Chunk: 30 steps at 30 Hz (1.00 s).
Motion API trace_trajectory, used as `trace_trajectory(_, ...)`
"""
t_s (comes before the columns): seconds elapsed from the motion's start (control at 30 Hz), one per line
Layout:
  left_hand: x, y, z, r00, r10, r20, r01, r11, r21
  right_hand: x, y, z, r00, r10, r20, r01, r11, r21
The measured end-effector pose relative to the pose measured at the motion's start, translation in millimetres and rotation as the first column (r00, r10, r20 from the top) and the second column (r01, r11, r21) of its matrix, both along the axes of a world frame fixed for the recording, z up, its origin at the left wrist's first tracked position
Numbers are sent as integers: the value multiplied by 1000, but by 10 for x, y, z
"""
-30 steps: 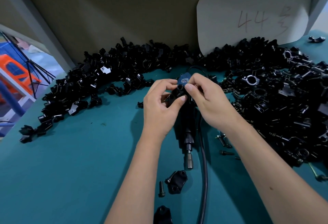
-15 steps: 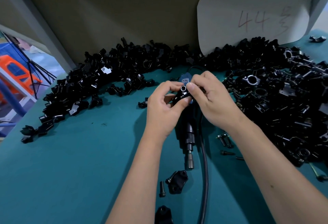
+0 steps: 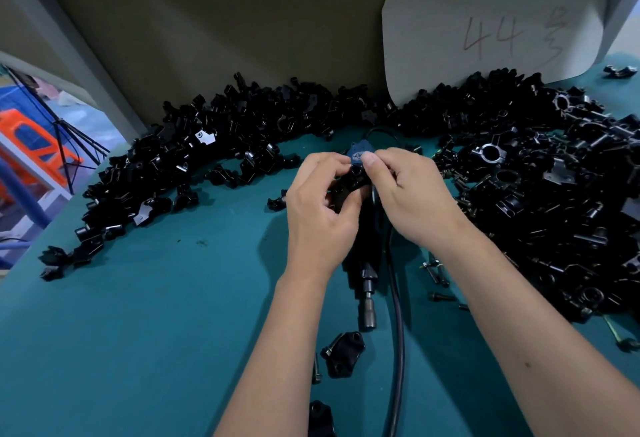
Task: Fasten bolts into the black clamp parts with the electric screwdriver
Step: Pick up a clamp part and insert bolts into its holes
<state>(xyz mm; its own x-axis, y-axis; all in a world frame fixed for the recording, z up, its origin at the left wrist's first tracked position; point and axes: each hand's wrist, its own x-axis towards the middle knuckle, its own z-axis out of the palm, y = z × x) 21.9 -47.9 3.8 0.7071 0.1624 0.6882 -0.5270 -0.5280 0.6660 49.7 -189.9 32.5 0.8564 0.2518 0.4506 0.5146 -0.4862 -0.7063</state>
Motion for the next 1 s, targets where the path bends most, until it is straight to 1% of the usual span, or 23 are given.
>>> trace_trajectory(0.07,13,21,-13,999,9,42,-10,999,35,-14,20,11,999,25,-29,-25,1000,7)
trace_trajectory(0.1,13,37,-20,999,8,32,-9,999,33,-11,17,4,999,42,-32,-43,999,-12)
trace_trajectory(0.17,9,70,-30,1000,3,-25,-2,1000,7,9,-22,-15,997,75,-25,-76,995,-62)
trace_trajectory(0.23,9,100,-34,997,-18,-81,16,1000,-23,20,-71,-37,992,124,-28,-125,991,-39)
trace_trajectory(0.3,11,122,-14,986,-90,-142,72,989,-126,16,-108,-53,986,164,-21,-164,986,25)
trace_trajectory(0.4,-17,135,40,939,-263,-220,172,917,-361,21,-136,-53,985,164,52,-168,981,98)
trace_trajectory(0.47,-40,132,67,900,-357,-250,216,863,-457,28,-161,-31,984,170,58,-177,974,144)
trace_trajectory(0.53,-50,139,88,868,-418,-270,240,827,-509,27,-191,-12,984,174,38,-178,968,174)
trace_trajectory(0.77,-83,93,109,851,-438,-288,271,838,-473,-11,-136,-8,994,109,-28,-107,992,70)
trace_trajectory(0.8,-84,84,109,852,-436,-291,267,839,-474,-18,-116,-9,995,97,-40,-94,993,68)
trace_trajectory(0.87,-88,75,115,851,-435,-294,262,838,-478,-24,-116,-10,995,79,-66,-71,991,114)
trace_trajectory(0.93,-90,73,132,853,-434,-290,260,834,-486,-11,-150,-9,994,91,-52,-84,988,127)
trace_trajectory(1.0,-82,79,134,856,-434,-282,263,834,-485,6,-173,-19,990,140,-18,-139,990,25)
